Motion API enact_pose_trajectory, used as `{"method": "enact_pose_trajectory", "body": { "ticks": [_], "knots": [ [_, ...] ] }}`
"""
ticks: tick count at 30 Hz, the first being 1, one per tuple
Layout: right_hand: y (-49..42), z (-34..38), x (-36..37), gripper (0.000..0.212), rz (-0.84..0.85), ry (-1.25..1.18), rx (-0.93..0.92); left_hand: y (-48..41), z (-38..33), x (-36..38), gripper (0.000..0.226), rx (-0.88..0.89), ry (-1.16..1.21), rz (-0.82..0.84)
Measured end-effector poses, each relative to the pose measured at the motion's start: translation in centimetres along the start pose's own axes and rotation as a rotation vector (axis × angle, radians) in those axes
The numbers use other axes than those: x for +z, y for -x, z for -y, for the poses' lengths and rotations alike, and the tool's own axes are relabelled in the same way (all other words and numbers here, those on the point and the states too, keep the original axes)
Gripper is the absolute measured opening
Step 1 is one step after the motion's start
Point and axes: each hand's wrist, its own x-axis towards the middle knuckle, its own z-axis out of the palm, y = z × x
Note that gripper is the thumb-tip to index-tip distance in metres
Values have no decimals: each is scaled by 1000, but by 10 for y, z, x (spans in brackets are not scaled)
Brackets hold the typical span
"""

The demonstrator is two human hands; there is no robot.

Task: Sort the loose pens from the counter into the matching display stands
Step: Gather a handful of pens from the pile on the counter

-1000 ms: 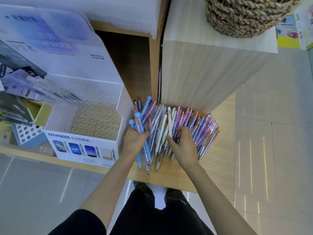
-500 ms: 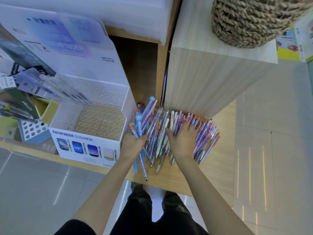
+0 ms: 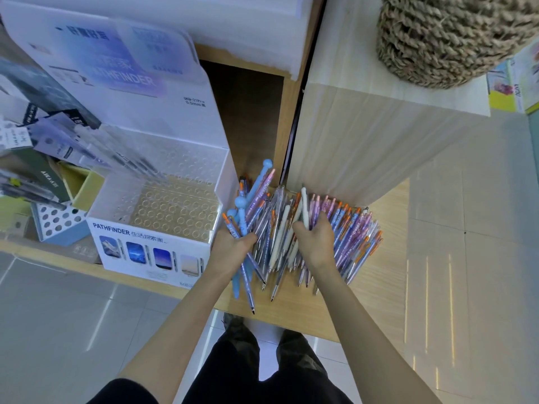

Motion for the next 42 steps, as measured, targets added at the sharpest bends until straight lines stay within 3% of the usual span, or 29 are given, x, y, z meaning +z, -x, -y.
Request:
{"method": "enact_pose_trajectory", "body": {
  "ticks": [2,4,8,11,15,21,24,28,32,35,42],
  "knots": [
    [0,0,-5,13,8,-4,-31,1,0,-2,4,5,23,22],
    [1,5,-10,20,14,-4,-77,3,-1,-4,8,8,47,38],
    [3,14,-17,3,138,-206,-81,8,-2,-5,8,16,53,52],
    [6,19,-16,5,187,-251,-99,13,-2,-5,8,18,51,56],
    [14,29,-4,24,318,-322,-13,20,-2,-4,19,26,58,60],
    [22,37,5,34,460,-458,23,23,-1,-9,28,36,115,154],
    [24,31,3,41,431,-457,49,20,1,-8,31,28,53,230],
    [22,21,-2,40,385,-531,117,15,6,-7,19,11,-122,214],
    [17,16,-3,29,312,-489,246,13,8,-7,31,60,-224,278],
    [15,15,0,23,257,-538,355,8,7,-7,25,66,-272,294],
    [10,14,-5,11,158,-844,441,3,11,-13,14,-59,-165,321]
  ]
}}
